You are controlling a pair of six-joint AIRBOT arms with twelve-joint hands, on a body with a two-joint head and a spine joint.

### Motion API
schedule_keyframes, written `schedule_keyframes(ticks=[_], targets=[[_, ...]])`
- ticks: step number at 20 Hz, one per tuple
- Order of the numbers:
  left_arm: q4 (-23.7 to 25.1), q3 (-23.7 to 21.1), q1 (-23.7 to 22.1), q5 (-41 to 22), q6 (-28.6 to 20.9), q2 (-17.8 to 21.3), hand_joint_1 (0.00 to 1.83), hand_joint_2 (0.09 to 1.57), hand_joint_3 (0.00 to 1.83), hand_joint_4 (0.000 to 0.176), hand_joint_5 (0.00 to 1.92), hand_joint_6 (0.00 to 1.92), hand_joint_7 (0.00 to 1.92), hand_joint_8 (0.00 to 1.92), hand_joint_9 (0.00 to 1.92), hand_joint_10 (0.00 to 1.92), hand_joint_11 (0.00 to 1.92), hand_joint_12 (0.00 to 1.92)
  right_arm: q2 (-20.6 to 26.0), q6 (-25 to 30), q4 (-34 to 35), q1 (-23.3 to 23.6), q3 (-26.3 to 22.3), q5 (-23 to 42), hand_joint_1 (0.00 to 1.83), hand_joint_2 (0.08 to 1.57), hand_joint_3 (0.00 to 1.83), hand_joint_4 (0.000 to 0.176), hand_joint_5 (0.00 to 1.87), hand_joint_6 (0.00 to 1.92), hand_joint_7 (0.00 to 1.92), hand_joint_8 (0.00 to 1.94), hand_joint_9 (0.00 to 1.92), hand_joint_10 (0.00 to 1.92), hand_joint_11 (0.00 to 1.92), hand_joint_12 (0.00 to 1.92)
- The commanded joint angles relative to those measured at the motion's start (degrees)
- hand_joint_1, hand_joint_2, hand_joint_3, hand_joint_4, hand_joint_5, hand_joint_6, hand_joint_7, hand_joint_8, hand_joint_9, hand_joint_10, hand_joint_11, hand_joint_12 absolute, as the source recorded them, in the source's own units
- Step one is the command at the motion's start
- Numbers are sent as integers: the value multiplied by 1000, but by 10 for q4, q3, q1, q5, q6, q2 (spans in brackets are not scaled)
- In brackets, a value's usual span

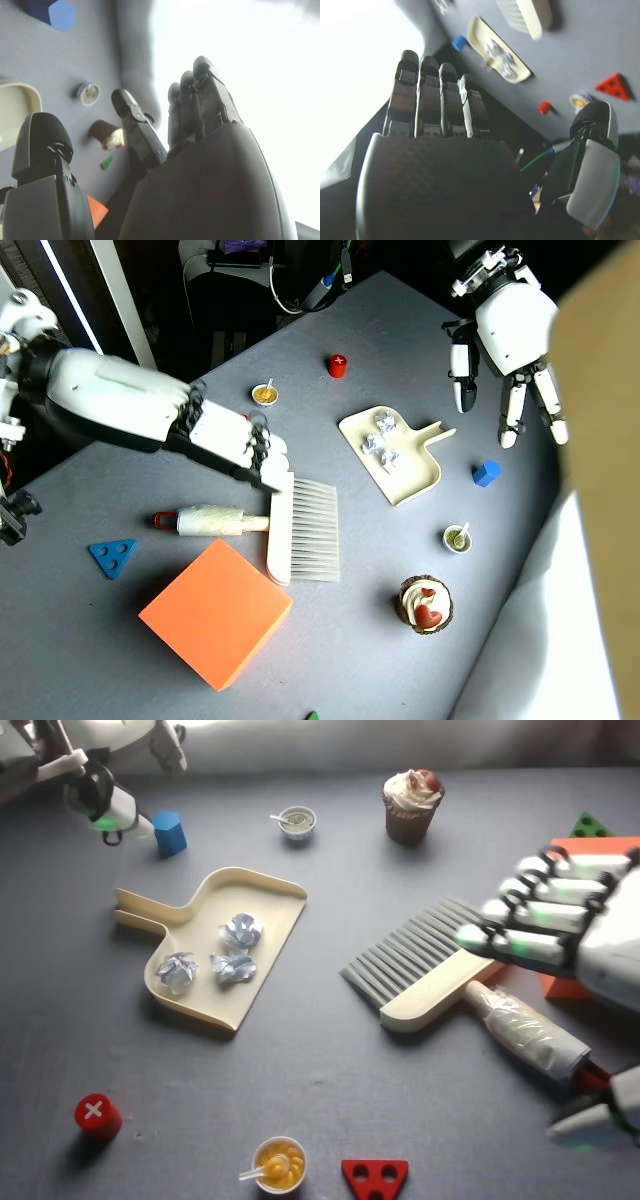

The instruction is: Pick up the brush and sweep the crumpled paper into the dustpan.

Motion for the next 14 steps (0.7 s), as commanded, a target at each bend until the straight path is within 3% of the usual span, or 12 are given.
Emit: schedule_keyframes(ticks=[1,4,5,7,8,9,10,14], targets=[[14,1,-8,-49,5,5,954,1039,0,130,743,8,177,9,145,11,173,22,10,28,-28,17,2,-6,325,754,1,0,116,8,177,8,192,3,195,7],[14,1,-7,-46,5,5,963,1045,0,121,738,4,168,3,128,1,138,6,31,74,-36,51,12,83,346,768,6,0,102,0,170,2,188,1,204,9],[13,1,-7,-46,5,5,955,1045,0,137,725,0,160,0,122,0,122,1,35,92,-36,58,17,103,376,765,3,0,113,4,176,4,193,2,216,14],[11,-1,-7,-47,5,5,953,1036,0,143,723,0,166,2,135,5,125,3,40,119,-36,61,26,120,362,766,2,0,104,2,147,1,165,2,218,13],[8,-2,-7,-47,5,5,973,1033,0,122,730,3,186,8,151,9,122,2,45,140,-36,65,27,136,356,764,1,0,106,3,149,4,164,2,218,12],[7,-2,-7,-46,5,5,973,1033,0,122,730,3,186,8,151,9,122,2,50,153,-36,71,26,151,356,764,1,0,106,3,149,4,164,2,218,12],[7,-3,-7,-42,5,6,950,1041,0,141,704,0,169,1,145,4,115,0,58,165,-36,80,24,165,353,763,0,0,112,4,154,4,169,3,211,7],[7,-6,-9,-44,5,10,923,1037,0,141,712,3,183,9,150,7,121,5,79,166,-22,97,13,227,342,779,6,0,101,0,126,0,141,0,204,3]])
